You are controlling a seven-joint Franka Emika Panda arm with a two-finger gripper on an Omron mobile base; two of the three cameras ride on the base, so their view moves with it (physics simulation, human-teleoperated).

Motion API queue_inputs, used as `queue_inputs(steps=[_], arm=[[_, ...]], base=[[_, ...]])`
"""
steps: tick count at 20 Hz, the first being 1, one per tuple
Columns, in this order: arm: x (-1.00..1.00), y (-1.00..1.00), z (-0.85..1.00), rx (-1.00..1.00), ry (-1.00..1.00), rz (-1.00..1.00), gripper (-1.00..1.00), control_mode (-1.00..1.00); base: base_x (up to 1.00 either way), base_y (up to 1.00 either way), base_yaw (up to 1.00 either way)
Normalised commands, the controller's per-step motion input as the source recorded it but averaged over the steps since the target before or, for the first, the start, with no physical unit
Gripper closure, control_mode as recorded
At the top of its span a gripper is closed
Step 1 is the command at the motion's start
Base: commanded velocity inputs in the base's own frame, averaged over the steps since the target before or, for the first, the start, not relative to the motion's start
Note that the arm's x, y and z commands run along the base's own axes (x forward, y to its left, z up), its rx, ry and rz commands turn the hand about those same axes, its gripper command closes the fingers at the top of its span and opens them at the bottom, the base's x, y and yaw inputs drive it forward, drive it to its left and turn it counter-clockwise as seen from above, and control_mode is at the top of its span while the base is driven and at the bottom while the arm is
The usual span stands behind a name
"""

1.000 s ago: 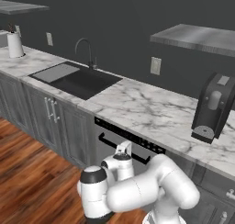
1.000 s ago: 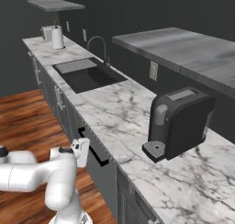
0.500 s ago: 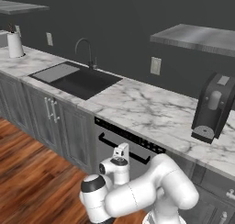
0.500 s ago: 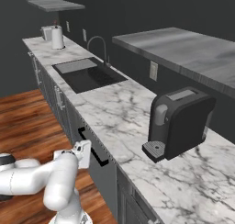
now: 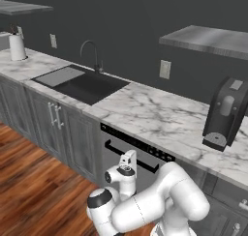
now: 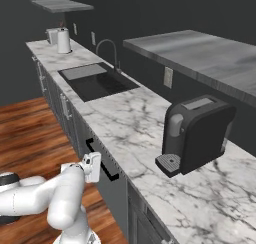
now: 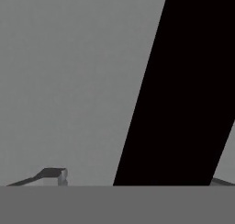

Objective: Open the dishwasher door and pull out the top rack.

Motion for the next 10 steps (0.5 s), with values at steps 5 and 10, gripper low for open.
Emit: queue_inputs(steps=[5,10], arm=[[0.07,0.03,-0.24,0.00,0.00,-0.03,1.00,-1.00],[-0.16,0.32,-0.31,0.00,0.00,0.00,1.00,-1.00]], base=[[0.00,0.00,0.00],[0.00,0.00,0.00]])
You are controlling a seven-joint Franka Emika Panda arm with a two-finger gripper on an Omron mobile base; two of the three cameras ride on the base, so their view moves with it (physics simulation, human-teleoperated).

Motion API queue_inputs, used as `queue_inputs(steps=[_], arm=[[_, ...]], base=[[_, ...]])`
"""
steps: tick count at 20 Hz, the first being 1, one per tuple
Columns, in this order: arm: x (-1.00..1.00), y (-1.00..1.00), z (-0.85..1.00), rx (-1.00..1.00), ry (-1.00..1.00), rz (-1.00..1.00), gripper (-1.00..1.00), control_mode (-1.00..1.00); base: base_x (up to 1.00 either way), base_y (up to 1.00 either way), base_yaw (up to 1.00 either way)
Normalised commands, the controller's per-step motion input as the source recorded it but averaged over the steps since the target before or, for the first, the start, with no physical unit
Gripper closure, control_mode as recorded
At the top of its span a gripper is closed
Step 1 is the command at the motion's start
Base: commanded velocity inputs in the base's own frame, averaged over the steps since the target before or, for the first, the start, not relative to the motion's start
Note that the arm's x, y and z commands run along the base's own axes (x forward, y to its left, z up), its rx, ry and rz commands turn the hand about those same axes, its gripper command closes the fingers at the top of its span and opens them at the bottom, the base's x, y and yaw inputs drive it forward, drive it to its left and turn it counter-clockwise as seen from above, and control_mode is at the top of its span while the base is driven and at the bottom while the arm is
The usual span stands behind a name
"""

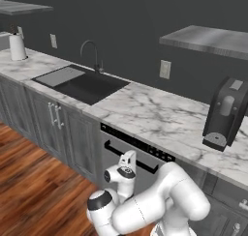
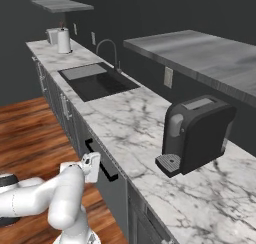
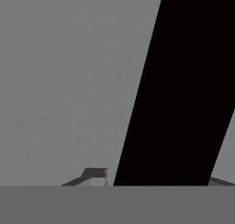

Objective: Open the dishwasher door and pull out the top rack.

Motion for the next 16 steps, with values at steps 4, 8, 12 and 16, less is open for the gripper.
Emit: queue_inputs(steps=[4,8,12,16], arm=[[-0.51,0.62,-0.42,0.00,-0.03,0.00,1.00,-1.00],[-0.70,0.71,-0.46,0.00,-0.04,0.00,1.00,-1.00],[-0.72,0.73,-0.46,0.00,0.00,0.00,1.00,-1.00],[-0.65,0.74,-0.39,0.04,0.00,0.00,1.00,-1.00]], base=[[0.00,0.00,0.00],[0.00,0.00,0.00],[0.00,0.00,0.00],[0.00,0.00,0.00]])
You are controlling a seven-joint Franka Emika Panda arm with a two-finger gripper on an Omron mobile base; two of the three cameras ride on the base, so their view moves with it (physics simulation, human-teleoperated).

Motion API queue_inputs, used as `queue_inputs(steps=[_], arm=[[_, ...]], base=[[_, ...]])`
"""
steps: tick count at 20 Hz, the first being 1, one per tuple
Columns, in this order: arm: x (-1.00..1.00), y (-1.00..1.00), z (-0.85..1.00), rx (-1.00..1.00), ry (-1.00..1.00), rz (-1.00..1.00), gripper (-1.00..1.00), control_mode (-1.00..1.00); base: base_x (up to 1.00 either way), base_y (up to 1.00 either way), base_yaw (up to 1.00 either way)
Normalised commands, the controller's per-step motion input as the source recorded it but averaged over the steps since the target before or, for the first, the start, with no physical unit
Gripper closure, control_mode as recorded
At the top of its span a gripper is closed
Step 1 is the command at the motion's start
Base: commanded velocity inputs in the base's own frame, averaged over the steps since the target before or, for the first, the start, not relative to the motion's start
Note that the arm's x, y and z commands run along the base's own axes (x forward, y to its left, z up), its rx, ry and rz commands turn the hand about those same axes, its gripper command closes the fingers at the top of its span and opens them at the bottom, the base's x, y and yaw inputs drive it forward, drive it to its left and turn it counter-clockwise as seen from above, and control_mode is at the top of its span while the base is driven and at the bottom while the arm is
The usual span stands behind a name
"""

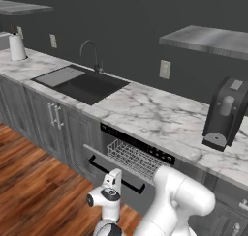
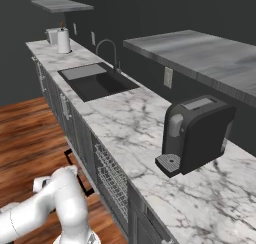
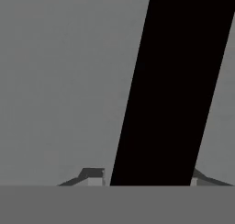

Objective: Open the dishwasher door and pull out the top rack.

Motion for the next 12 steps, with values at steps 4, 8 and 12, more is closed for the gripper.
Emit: queue_inputs(steps=[4,8,12], arm=[[-0.53,0.71,-0.34,0.10,0.01,0.00,1.00,-1.00],[-0.50,0.67,-0.32,0.12,0.04,0.00,1.00,-1.00],[-0.44,0.62,-0.35,0.14,0.07,0.00,1.00,-1.00]], base=[[0.00,0.00,0.00],[0.00,0.00,0.00],[0.00,0.00,0.00]])
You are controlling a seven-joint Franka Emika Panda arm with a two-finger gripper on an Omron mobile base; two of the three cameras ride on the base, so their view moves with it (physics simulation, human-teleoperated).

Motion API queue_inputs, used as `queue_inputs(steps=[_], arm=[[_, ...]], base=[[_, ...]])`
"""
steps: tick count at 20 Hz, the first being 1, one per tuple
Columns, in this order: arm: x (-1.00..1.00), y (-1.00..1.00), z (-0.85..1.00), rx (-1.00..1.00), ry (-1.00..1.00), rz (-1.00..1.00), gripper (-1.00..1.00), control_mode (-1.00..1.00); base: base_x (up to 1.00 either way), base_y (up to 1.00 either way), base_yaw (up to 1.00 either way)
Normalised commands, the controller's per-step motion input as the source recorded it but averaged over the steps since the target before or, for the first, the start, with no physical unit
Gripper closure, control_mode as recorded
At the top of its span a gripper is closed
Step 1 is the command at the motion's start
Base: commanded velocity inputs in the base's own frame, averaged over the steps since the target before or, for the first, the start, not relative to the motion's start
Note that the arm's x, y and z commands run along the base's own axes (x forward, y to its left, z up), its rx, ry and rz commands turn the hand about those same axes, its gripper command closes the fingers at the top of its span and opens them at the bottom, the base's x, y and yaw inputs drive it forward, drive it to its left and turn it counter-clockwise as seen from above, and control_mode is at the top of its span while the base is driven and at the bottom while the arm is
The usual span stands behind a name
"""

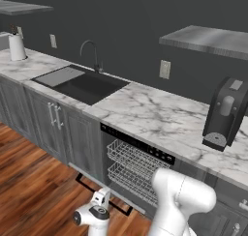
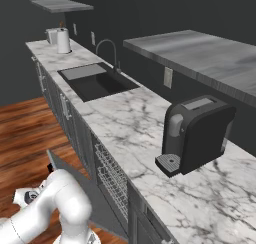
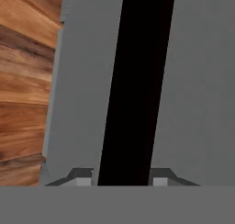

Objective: Open the dishwasher door and pull out the top rack.

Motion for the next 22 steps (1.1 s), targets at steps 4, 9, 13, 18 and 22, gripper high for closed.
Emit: queue_inputs(steps=[4,9,13,18,22], arm=[[-0.37,0.58,-0.42,0.15,0.10,0.00,1.00,-1.00],[-0.35,0.56,-0.50,0.13,0.09,0.00,1.00,-1.00],[-0.39,0.54,-0.45,0.05,0.02,0.00,1.00,-1.00],[-0.39,0.48,-0.32,0.00,0.00,0.00,-1.00,-1.00],[-0.39,0.48,-0.21,0.00,0.00,0.00,-1.00,-1.00]], base=[[0.00,0.00,0.00],[0.00,0.00,0.00],[0.00,0.00,0.00],[0.00,0.00,0.00],[0.00,0.00,0.00]])
